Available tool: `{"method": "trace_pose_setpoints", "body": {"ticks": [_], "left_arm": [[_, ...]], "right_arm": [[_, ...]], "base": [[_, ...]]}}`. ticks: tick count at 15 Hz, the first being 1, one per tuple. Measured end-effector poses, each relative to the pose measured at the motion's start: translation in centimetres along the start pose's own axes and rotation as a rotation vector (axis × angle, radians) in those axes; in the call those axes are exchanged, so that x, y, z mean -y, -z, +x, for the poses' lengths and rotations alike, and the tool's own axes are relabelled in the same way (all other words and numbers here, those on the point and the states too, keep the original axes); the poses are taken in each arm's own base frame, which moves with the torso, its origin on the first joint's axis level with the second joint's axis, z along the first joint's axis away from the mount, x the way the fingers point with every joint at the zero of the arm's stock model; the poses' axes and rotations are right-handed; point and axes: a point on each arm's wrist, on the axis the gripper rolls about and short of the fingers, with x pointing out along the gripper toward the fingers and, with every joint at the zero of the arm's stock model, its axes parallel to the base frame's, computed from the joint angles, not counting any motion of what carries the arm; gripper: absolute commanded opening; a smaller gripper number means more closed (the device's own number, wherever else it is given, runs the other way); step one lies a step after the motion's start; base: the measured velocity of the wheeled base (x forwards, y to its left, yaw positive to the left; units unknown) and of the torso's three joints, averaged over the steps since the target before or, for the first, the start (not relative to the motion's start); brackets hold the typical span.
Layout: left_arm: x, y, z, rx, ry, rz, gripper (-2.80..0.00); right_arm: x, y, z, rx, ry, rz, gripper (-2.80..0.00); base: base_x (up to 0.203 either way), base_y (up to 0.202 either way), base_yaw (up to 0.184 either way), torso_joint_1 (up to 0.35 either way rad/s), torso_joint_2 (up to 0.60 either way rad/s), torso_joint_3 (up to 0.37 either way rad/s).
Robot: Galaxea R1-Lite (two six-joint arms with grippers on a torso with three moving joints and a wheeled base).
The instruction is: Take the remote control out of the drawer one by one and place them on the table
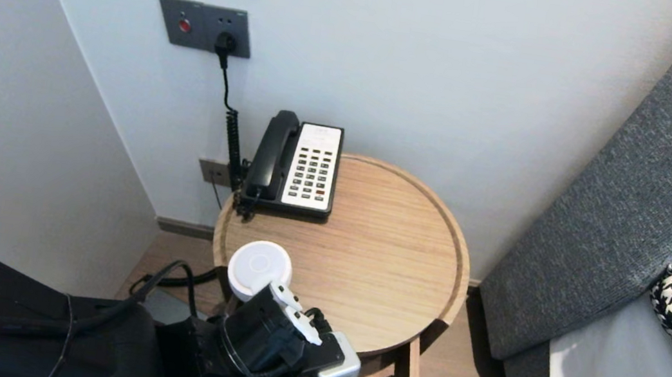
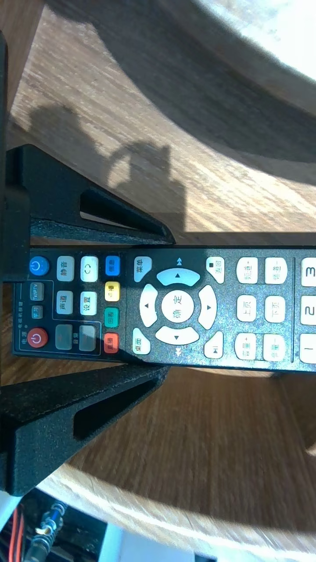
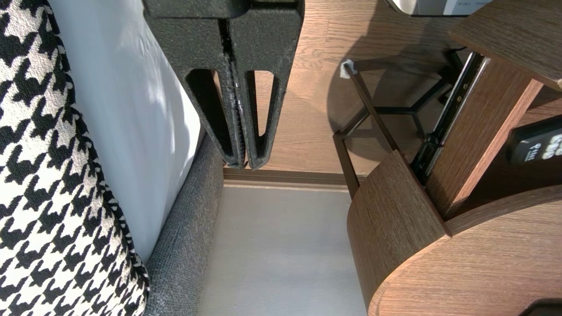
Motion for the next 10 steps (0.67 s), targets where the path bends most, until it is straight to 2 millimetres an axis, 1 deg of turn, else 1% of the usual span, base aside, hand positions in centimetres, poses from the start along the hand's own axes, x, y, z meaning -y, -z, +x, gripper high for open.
{"method": "trace_pose_setpoints", "body": {"ticks": [10], "left_arm": [[0.5,-0.4,-2.0,0.064,0.042,0.044,-2.80]], "right_arm": [[0.0,0.0,0.0,0.000,0.000,0.000,-2.80]], "base": [[0.000,0.000,0.000,0.000,0.00,0.000]]}}
